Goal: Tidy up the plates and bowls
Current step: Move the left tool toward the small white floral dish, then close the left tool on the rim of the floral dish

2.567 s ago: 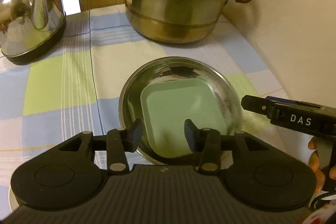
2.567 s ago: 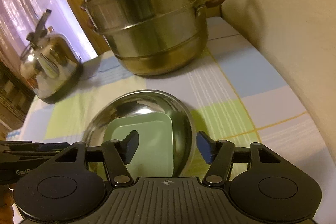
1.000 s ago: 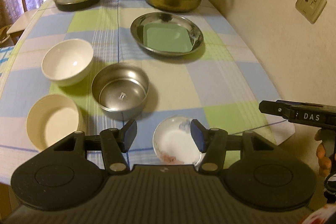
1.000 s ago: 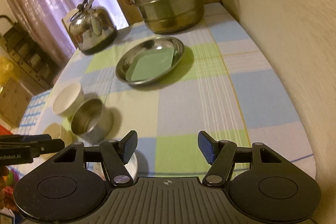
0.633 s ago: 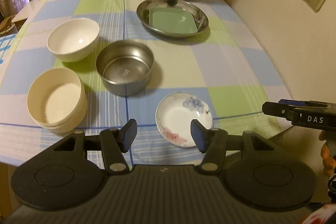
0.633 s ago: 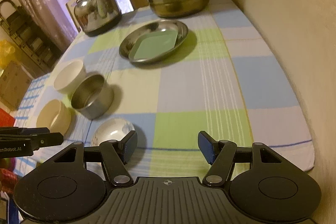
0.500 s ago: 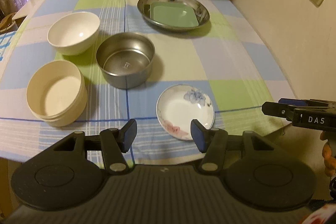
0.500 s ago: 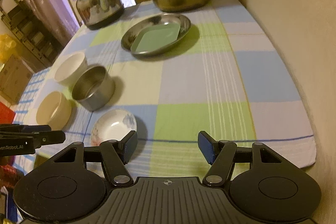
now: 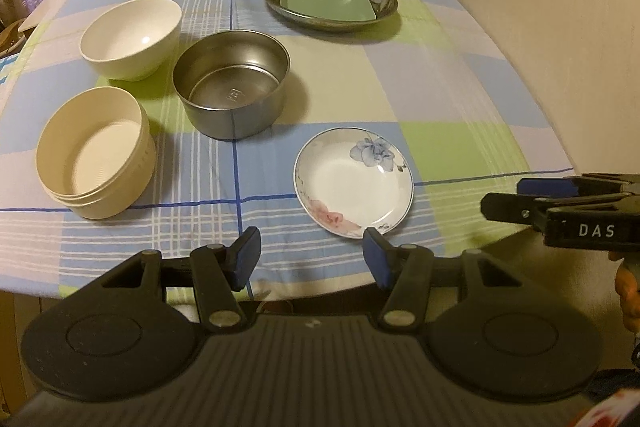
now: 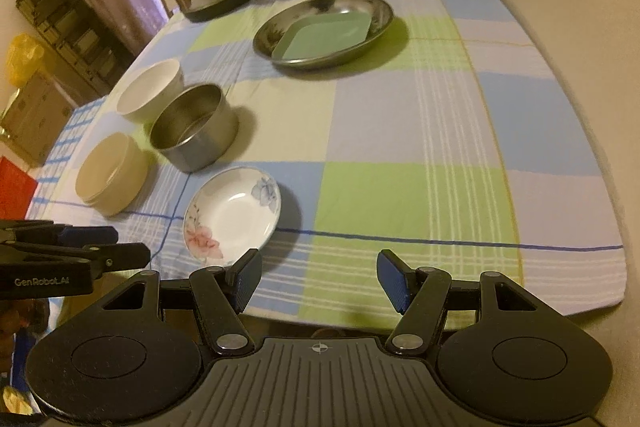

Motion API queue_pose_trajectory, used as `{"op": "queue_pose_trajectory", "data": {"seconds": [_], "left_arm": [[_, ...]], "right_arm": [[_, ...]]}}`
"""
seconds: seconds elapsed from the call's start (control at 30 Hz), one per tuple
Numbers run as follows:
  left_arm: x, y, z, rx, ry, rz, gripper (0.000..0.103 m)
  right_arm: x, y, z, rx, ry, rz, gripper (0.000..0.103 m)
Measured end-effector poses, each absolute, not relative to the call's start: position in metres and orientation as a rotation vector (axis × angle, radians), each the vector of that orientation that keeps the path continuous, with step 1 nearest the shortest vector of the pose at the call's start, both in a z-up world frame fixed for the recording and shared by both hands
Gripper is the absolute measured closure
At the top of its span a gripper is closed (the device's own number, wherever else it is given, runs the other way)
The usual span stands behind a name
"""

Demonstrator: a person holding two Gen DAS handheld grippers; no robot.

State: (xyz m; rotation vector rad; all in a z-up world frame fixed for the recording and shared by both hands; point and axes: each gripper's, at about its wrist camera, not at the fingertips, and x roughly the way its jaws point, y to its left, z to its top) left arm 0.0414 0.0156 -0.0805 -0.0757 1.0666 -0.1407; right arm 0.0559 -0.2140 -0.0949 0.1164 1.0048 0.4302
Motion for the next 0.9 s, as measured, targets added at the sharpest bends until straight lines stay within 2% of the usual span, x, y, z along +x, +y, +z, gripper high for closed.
{"op": "queue_pose_trajectory", "data": {"seconds": [0.37,0.63,0.77,0.9], "left_arm": [[0.055,0.011,-0.099,-0.071,1.078,-0.183,0.056],[0.072,0.010,-0.109,-0.059,1.076,-0.205,0.056],[0.081,0.012,-0.116,-0.050,1.089,-0.209,0.058],[0.089,0.012,-0.121,-0.047,1.101,-0.221,0.060]], "right_arm": [[0.070,-0.188,-0.118,0.114,1.041,0.492,0.039],[0.083,-0.177,-0.131,0.152,1.066,0.477,0.040],[0.090,-0.173,-0.137,0.169,1.070,0.459,0.051],[0.096,-0.170,-0.143,0.191,1.089,0.449,0.058]]}}
